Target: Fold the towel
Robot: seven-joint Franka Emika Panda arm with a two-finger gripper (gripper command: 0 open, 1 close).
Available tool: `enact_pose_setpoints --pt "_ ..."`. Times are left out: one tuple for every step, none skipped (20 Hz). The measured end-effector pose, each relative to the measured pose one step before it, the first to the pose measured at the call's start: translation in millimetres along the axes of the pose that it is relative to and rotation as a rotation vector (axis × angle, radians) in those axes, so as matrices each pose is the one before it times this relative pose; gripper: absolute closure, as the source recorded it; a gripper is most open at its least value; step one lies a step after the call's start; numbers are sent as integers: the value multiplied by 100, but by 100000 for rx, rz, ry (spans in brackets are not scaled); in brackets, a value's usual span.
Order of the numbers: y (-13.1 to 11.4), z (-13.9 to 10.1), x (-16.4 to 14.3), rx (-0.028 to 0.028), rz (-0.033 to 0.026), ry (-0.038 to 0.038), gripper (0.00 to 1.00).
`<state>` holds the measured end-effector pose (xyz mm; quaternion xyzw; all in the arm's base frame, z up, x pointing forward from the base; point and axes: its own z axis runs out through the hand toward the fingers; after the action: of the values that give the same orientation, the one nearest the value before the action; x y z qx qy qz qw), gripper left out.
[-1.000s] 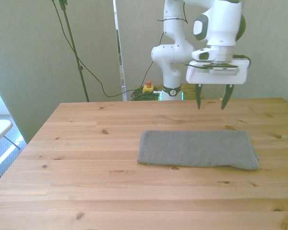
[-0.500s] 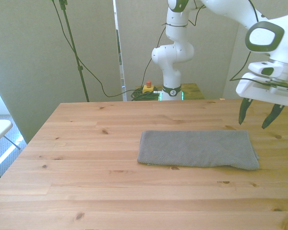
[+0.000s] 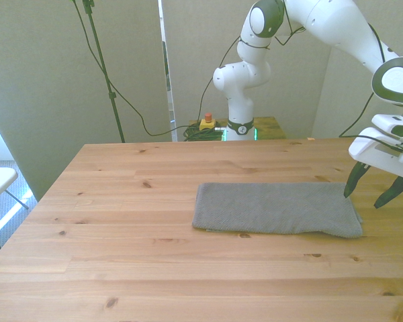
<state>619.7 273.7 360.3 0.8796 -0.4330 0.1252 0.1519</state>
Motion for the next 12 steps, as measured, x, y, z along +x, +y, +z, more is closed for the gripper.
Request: enact_pose_setpoints --pt "-112 202 -71 -299 -76 155 0" --pt "-110 152 -67 -174 -66 97 0" --pt "-96 126 -10 -118 13 47 0" --pt "-93 102 21 -77 64 81 0" --pt "-28 23 95 -49 175 151 0" --pt "28 90 135 -182 225 133 0" --pt "50 113 195 -217 310 126 0" --pt "65 130 280 -243 441 168 0" --pt "74 152 280 -290 444 144 0" --pt "69 139 258 -263 403 137 0" --pt "63 119 225 -187 285 59 0" --pt "65 104 189 -115 273 -41 0"
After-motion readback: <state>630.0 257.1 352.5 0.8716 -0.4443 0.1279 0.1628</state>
